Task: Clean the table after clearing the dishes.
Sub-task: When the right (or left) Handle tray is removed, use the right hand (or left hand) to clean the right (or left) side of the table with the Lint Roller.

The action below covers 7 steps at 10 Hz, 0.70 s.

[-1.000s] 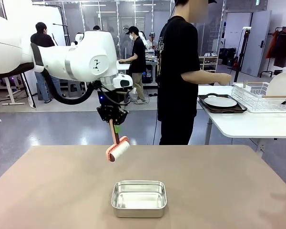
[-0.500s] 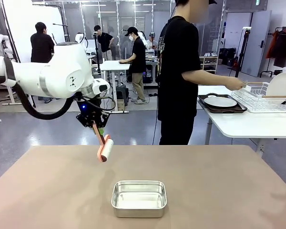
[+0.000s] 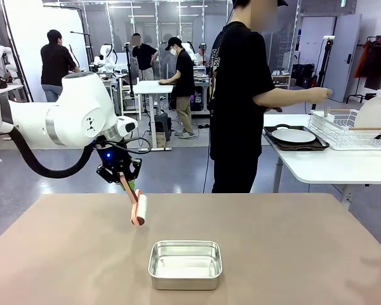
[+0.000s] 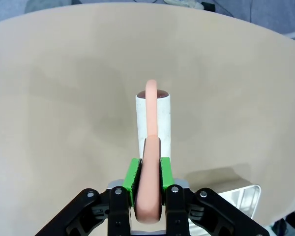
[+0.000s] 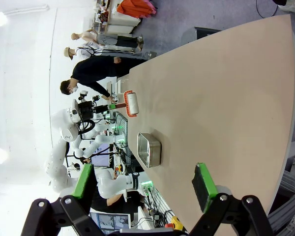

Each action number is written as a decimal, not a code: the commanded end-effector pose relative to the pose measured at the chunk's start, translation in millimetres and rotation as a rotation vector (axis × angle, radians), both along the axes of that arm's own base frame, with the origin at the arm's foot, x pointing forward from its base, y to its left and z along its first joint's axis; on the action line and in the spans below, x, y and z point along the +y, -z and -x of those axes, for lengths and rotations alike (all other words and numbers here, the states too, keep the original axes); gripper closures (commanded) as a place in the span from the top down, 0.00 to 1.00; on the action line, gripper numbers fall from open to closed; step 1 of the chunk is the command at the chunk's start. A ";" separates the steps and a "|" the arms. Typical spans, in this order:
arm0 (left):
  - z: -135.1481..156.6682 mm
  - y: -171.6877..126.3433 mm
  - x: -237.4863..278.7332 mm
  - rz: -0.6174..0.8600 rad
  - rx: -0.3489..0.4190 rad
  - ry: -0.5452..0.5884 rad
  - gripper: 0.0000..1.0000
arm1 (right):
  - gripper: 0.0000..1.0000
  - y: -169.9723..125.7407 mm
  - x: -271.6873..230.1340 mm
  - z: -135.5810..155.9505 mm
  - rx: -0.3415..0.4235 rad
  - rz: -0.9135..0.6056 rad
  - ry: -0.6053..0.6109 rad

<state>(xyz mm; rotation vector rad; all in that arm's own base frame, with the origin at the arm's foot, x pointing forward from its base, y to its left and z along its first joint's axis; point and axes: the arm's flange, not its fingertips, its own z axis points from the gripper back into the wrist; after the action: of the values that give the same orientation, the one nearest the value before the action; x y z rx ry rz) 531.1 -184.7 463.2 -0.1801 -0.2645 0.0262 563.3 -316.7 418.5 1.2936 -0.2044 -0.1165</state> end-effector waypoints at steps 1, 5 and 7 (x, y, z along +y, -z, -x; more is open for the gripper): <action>0.9 6.8 13.2 0.075 -0.005 0.029 0.22 | 1.00 -2.2 1.8 0.7 -0.002 0.000 0.000; -1.7 20.3 26.1 0.128 0.007 0.082 0.22 | 1.00 -2.2 1.8 0.7 -0.002 0.000 0.000; -3.1 26.0 30.2 0.147 0.043 0.084 0.22 | 1.00 -2.2 1.8 0.7 -0.002 0.000 0.000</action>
<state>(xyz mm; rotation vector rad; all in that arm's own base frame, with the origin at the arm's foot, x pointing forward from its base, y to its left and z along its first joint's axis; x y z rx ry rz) 536.0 -163.6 441.0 -0.3039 -0.2202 -0.0197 563.3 -316.7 418.5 1.2935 -0.2044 -0.1165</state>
